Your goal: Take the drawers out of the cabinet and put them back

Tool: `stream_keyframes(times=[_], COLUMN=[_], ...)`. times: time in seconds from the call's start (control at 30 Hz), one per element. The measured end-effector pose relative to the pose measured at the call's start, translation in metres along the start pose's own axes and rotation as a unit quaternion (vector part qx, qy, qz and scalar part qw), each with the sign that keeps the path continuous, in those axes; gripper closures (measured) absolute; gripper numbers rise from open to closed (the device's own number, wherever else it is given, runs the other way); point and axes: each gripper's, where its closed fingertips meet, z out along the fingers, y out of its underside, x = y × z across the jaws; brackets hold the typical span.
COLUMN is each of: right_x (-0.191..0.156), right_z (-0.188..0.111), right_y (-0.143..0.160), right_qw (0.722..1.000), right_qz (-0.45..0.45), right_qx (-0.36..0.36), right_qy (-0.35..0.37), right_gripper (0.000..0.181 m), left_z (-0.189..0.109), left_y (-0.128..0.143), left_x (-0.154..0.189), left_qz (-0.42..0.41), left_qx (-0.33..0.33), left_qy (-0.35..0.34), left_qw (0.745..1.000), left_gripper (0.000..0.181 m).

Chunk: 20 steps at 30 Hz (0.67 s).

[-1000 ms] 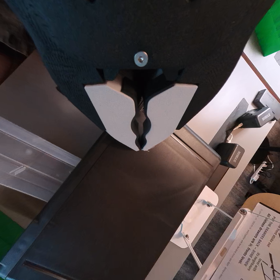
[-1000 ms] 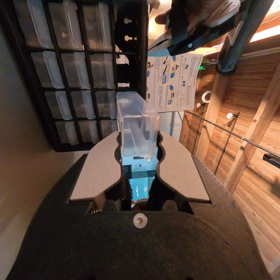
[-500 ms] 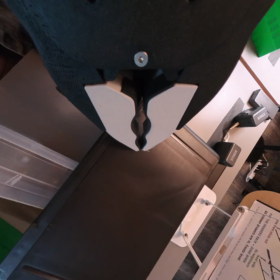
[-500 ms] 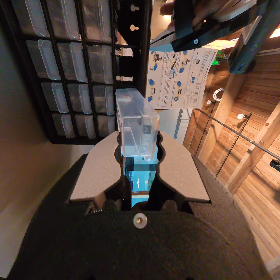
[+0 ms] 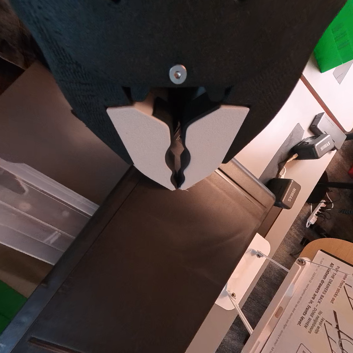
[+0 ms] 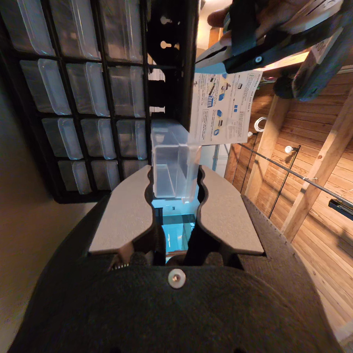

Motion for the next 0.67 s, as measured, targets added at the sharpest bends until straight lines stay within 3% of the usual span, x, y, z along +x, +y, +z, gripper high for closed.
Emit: stream_keyframes(times=[0.23,0.27,0.37,0.43,0.47,0.53,0.67], right_x=[-0.01,-0.01,-0.004,0.005,0.009,0.017,-0.001], right_z=[0.037,0.037,0.023,0.007,-0.001,-0.016,-0.009], right_y=[-0.001,-0.003,-0.01,-0.011,-0.011,-0.012,-0.009], right_qw=[0.999,0.998,0.989,0.977,0.97,0.953,0.96], right_qz=[0.019,0.038,0.117,0.18,0.212,0.264,0.262], right_qx=[0.031,0.042,0.086,0.111,0.122,0.146,0.099], right_qy=[0.014,0.009,0.001,0.003,0.003,0.016,-0.029], right_gripper=[0.138,0.138,0.114,0.112,0.124,0.178,0.181], left_z=[0.0,0.0,0.0,0.0,0.0,0.0,0.0], left_y=[0.0,0.0,0.0,0.0,0.0,0.0,0.0], left_x=[0.0,0.0,0.0,0.0,0.0,0.0,0.0], left_qz=[-0.002,-0.002,-0.003,-0.004,-0.003,-0.002,0.004], left_qx=[0.009,0.01,0.013,0.015,0.015,0.015,0.008], left_qy=[0.005,0.006,0.01,0.01,0.009,0.006,-0.003], left_qw=[1.0,1.0,1.0,1.0,1.0,1.0,1.0], left_gripper=[0.181,0.181,0.181,0.181,0.181,0.181,0.181])
